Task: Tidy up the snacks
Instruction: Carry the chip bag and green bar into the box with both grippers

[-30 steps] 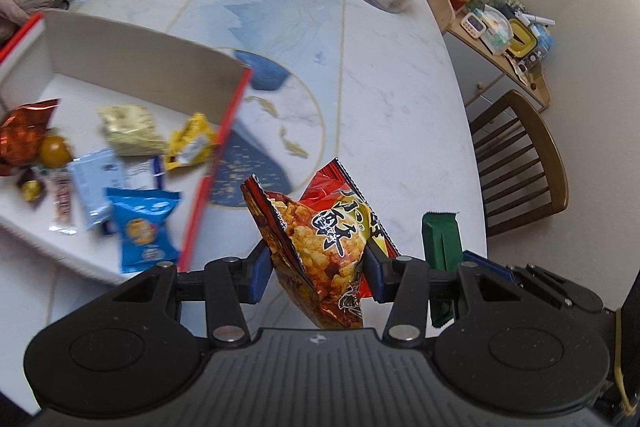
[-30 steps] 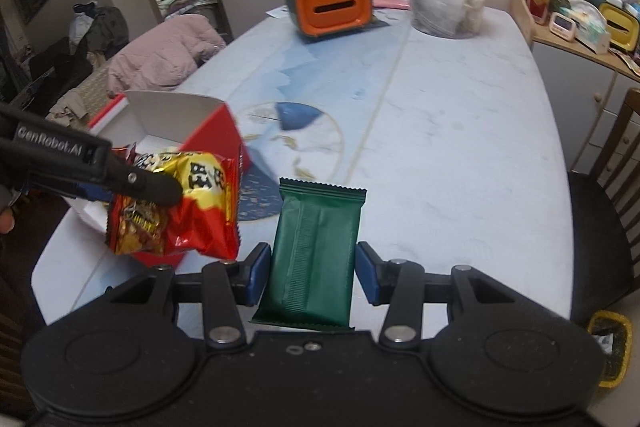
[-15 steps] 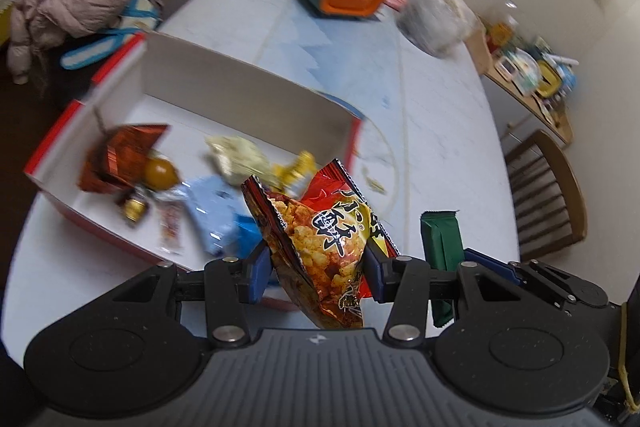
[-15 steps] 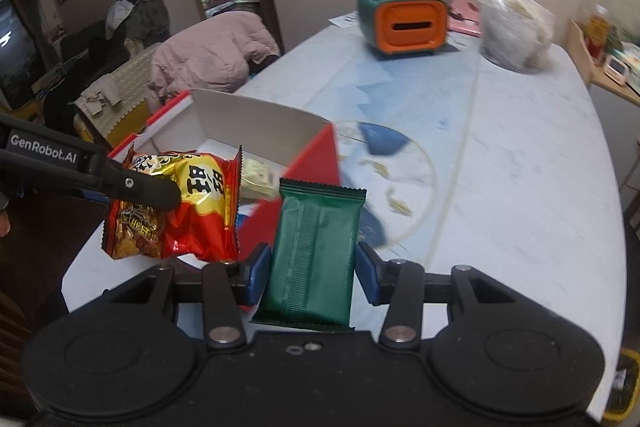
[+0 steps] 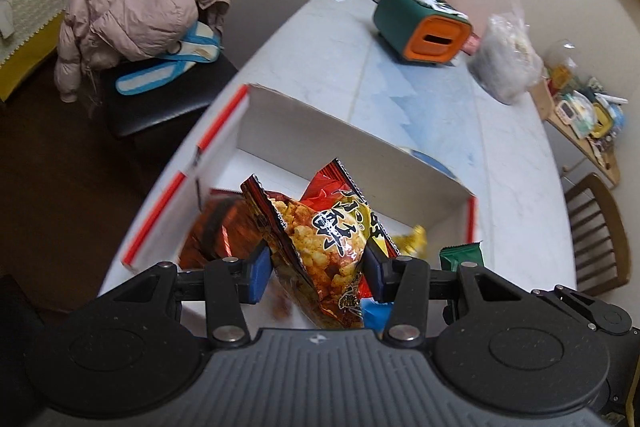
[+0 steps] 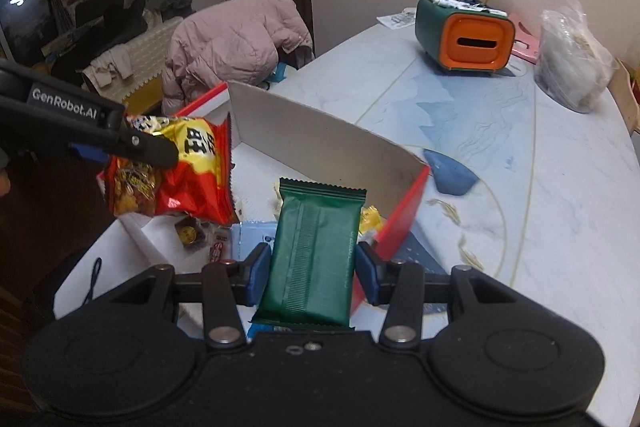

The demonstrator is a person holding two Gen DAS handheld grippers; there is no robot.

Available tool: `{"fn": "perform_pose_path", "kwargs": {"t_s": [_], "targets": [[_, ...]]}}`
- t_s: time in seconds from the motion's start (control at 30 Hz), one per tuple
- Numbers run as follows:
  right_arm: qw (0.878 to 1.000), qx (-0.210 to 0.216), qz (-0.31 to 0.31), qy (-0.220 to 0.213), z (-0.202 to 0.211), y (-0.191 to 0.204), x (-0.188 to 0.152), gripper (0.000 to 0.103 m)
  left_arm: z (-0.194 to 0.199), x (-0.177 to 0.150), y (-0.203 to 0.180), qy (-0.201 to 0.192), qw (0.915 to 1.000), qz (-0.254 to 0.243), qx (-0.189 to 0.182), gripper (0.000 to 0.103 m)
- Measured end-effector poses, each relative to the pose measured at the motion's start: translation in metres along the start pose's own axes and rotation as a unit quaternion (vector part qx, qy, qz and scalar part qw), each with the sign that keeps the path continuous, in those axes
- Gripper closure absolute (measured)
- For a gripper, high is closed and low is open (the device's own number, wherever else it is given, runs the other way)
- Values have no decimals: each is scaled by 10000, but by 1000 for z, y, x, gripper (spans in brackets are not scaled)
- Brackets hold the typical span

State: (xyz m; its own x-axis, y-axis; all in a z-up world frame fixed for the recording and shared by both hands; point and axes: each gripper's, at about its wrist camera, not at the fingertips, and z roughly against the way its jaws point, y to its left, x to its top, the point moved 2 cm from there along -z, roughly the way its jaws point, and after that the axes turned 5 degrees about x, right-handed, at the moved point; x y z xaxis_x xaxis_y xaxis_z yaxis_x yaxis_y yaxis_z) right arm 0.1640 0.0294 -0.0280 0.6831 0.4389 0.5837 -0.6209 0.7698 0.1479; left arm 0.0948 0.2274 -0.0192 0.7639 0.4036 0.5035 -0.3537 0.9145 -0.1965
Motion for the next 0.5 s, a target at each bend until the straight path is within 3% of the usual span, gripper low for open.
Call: {"fn": "perform_pose_path", "kwargs": {"t_s": [0.5], "targets": [[9984,-275,178,465,-65,14,16,59,-59,16,1,2,9983,-569,105,57]]}}
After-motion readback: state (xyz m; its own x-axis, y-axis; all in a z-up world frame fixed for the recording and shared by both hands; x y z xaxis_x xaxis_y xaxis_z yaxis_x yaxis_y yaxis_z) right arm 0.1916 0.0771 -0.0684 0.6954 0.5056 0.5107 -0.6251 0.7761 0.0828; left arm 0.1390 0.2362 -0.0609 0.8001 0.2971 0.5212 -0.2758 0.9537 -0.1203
